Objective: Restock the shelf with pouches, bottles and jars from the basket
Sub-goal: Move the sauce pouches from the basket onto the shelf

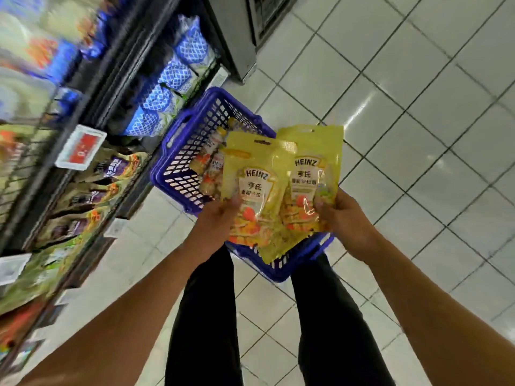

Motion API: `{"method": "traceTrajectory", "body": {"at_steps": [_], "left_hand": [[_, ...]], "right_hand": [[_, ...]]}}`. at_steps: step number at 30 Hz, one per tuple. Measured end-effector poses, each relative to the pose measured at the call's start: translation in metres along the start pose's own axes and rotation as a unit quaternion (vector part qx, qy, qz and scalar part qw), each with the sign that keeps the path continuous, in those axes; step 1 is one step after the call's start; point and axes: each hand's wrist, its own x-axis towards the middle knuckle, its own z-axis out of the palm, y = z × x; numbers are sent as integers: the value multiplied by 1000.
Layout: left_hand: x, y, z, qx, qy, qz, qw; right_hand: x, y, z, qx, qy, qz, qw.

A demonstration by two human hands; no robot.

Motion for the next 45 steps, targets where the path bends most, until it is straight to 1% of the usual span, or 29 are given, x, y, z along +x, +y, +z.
{"method": "traceTrajectory", "body": {"at_steps": [5,9,13,16,19,21,26,29,32,35,38,40,43,45], "left_hand": [[-79,42,43,-87,69,-17,994],[-134,73,64,-133,119,-20,984],[-187,96,64,-164,148,15,975],[-230,105,53,-201,152,57,966],[-275,108,40,-246,157,83,953],[-308,106,33,-261,176,103,943],[-396,72,16,-271,245,151,919],[-451,39,15,-283,282,165,902],[-506,3,21,-290,340,177,877],[-558,-32,30,-292,383,188,856],[-607,-64,39,-302,416,206,833],[-637,-82,44,-304,438,213,818],[-676,-105,47,-311,470,219,796],[-699,-118,46,-328,491,225,775]], "right_hand": [[-75,-38,-11,-33,-58,4,998],[-132,-69,-19,-40,-81,8,996],[-176,-97,-15,-13,-110,-9,994],[-201,-110,-9,7,-135,-12,991],[-228,-115,3,8,-149,-20,989],[-247,-111,13,15,-163,-29,986],[-299,-102,56,53,-209,-27,976],[-336,-92,88,76,-262,-19,962],[-382,-78,120,60,-313,-23,948],[-430,-56,148,52,-349,-27,935],[-472,-30,174,1,-370,-37,928],[-494,-16,190,-56,-388,-66,918],[-522,-3,212,-101,-405,-63,907],[-535,2,228,-131,-410,-75,899]]}}
